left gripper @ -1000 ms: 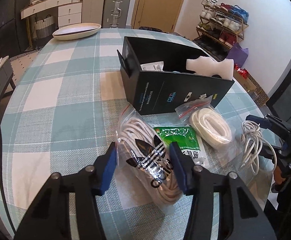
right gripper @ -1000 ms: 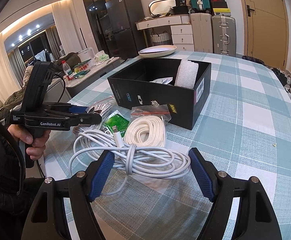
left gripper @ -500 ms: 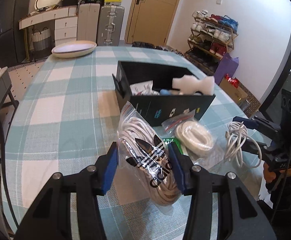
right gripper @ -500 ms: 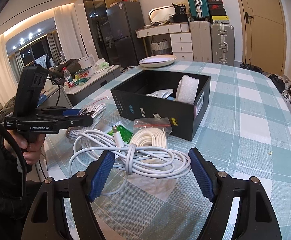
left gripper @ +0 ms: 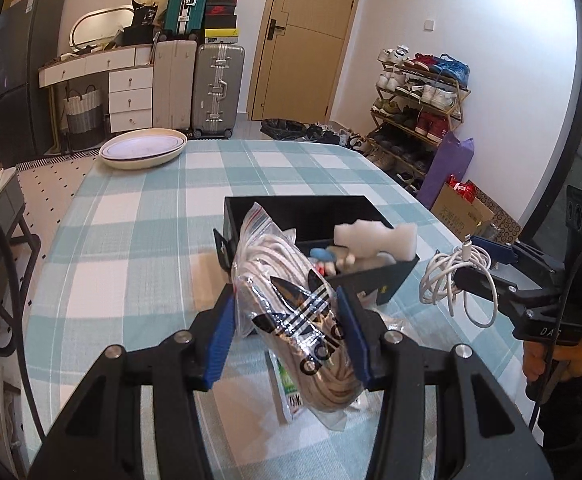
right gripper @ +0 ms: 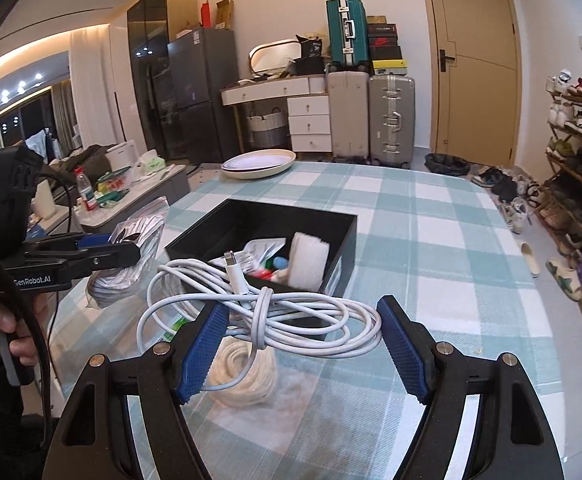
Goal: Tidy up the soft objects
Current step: 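Lift the Adidas bag with the left tool while the right tool grasps the white cable bundle, then lower both tools into the box and open them, releasing bag and cable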
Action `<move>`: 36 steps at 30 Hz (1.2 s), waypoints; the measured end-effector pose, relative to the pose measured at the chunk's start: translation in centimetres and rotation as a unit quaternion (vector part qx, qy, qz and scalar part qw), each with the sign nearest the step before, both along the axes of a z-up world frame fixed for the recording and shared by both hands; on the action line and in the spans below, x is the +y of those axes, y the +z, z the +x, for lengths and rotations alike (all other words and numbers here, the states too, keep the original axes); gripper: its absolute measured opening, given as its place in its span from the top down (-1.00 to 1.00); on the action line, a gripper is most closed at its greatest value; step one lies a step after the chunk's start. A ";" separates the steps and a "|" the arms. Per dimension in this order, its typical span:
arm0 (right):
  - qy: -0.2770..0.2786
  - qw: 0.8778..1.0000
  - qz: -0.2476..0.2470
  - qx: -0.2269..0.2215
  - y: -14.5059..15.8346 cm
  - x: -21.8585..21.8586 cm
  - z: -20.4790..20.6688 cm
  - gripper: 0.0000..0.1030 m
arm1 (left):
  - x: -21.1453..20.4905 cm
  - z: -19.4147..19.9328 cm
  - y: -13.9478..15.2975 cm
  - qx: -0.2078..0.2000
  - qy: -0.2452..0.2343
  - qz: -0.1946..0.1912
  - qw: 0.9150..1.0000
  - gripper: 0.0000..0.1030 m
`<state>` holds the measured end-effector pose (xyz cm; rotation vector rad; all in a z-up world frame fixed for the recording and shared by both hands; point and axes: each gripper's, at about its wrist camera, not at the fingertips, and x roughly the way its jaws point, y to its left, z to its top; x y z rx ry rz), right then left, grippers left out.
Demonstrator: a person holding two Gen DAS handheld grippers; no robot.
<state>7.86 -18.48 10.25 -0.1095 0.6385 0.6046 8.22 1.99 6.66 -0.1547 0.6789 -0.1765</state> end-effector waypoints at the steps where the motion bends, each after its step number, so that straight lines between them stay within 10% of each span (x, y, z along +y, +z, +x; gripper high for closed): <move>1: -0.003 1.000 -0.003 -0.001 0.2 0.1 0.3 -0.50 | -0.1 0.3 0.1 -0.001 0.000 0.001 1.000 0.06; 36: 0.066 0.979 -0.183 -0.067 -1.9 10.1 7.3 -0.50 | -0.4 9.6 0.0 -0.001 0.030 0.027 0.999 0.05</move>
